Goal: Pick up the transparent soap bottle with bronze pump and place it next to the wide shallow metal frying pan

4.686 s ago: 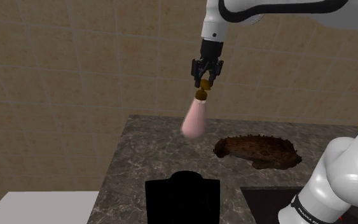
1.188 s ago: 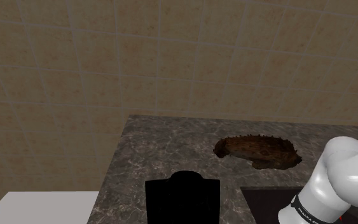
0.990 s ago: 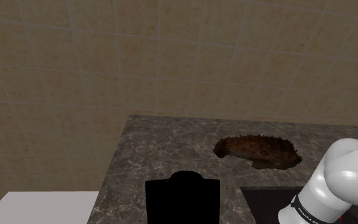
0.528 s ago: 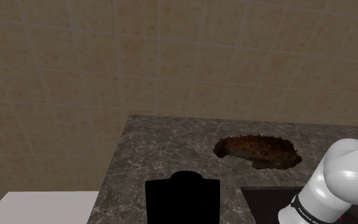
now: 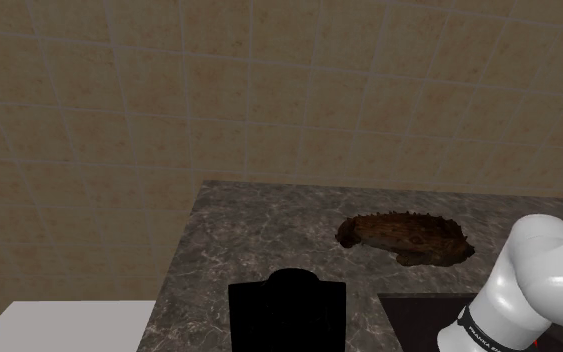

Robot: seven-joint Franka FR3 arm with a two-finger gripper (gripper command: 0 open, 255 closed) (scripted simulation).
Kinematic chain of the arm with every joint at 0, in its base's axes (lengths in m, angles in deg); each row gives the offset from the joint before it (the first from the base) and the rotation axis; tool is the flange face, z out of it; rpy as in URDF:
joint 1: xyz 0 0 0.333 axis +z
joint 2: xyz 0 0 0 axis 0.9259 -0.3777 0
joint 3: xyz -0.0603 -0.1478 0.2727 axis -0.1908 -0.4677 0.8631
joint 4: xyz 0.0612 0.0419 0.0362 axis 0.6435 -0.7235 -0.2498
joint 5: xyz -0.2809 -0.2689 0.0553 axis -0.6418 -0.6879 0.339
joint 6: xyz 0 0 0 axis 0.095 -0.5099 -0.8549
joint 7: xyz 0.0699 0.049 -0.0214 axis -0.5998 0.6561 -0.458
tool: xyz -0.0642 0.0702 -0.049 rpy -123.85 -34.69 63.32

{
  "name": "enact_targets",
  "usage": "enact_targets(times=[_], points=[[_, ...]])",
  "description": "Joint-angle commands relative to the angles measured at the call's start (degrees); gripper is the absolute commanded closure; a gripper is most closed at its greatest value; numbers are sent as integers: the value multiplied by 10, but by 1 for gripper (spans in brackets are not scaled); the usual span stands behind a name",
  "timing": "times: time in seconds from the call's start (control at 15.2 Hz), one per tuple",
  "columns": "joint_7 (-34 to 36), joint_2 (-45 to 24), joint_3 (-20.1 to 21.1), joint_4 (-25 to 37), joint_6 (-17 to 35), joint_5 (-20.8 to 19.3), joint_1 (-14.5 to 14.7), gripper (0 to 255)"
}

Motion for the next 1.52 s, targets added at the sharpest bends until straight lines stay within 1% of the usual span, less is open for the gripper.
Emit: enact_targets(times=[0.0,0.33,0.66,1.45], points=[[-8,14,-11,-31,16,4,14,255],[-27,45,-32,-100,49,14,44,255],[-42,73,-42,-161,81,24,66,255],[-71,127,-42,-285,152,50,103,255]])
